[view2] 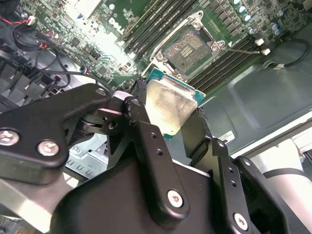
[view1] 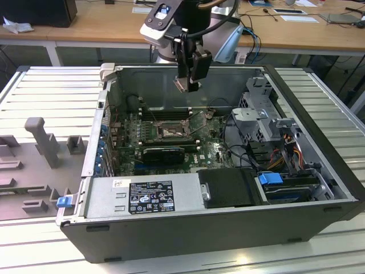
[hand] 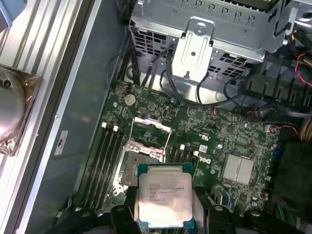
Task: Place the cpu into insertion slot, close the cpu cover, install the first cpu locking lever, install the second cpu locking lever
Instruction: 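Place the cpu into insertion slot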
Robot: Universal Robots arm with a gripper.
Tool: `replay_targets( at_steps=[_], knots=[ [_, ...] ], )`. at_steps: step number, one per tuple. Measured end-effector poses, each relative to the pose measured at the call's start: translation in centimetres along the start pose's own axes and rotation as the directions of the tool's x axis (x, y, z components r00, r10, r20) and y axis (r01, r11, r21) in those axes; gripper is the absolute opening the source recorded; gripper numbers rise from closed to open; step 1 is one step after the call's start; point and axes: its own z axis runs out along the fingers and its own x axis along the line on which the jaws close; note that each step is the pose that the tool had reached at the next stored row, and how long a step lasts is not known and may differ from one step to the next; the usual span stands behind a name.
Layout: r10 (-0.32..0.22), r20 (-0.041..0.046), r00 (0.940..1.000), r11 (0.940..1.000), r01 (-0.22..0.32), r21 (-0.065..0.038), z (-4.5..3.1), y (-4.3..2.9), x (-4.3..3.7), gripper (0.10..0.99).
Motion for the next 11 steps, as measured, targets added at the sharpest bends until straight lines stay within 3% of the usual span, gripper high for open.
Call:
replay_targets(
  at_steps=[11],
  knots=[
    [0.064,0.0058,0.9979,0.9979,-0.064,-0.001,-0.01,-0.03,0.00,0.529]
  ],
)
